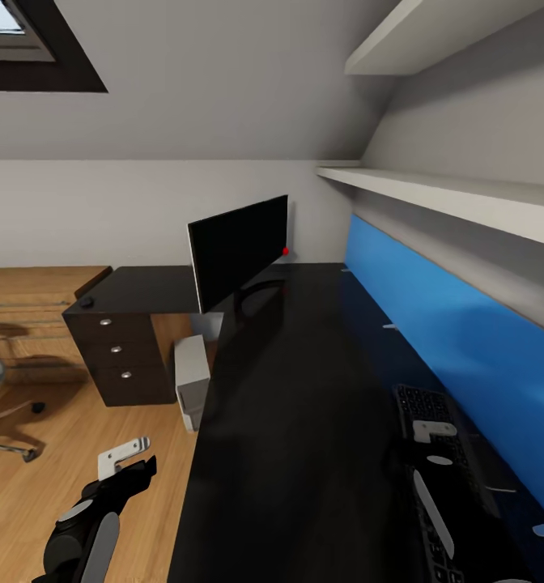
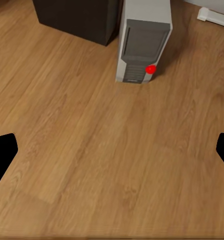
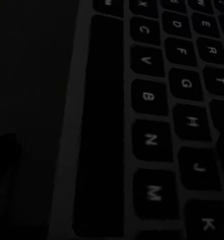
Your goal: In the bedroom, organize the workspace by keeping the computer under the desk, ensuring the monitor is on the desk, placing the keyboard on the desk next to the monitor, placing the mouse on the desk next to the keyboard, moving the folder from the swivel chair onto the desk next to the mouse, stacking the notebook on top of the folder with the pen on top of the notebook, and positioning the swivel chair next to the desk.
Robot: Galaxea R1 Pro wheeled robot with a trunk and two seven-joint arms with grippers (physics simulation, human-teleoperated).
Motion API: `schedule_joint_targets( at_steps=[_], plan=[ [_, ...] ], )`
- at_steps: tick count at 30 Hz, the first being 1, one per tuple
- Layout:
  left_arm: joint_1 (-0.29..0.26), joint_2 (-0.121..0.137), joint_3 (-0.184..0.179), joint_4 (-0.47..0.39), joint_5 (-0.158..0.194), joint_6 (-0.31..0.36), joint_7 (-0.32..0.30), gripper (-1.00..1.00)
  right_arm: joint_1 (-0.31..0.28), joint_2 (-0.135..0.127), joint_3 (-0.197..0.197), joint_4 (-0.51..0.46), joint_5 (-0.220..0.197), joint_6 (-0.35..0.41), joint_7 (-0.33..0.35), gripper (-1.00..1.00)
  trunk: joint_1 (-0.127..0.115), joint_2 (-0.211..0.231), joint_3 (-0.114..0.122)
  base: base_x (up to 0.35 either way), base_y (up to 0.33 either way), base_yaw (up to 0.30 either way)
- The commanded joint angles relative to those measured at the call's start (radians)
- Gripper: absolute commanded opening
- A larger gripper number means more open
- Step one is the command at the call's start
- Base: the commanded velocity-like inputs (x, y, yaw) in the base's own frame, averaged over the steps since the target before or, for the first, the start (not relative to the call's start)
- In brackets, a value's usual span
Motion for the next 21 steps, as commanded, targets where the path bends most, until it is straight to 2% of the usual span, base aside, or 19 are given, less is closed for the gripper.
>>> schedule_joint_targets(
  at_steps=[1, 12, 21],
  plan=[
    [-0.001, -0.001, 0.001, -0.001, 0.011, 0.003, 0.008, 1.00, 0.000, 0.000, 0.001, 0.006, -0.014, 0.004, -0.004, 1.00, 0.000, -0.001, -0.001, -0.234, 0.000, 0.000],
    [-0.001, -0.001, 0.001, -0.001, 0.011, 0.003, 0.007, 1.00, 0.000, 0.000, 0.001, 0.006, -0.014, 0.004, -0.004, 1.00, 0.000, -0.001, -0.001, -0.045, 0.000, 0.000],
    [-0.001, -0.002, 0.001, -0.001, 0.011, 0.003, 0.007, 1.00, 0.000, 0.000, 0.001, 0.006, -0.014, 0.003, -0.003, 1.00, 0.000, -0.001, -0.001, -0.209, 0.000, 0.000]
  ],
)
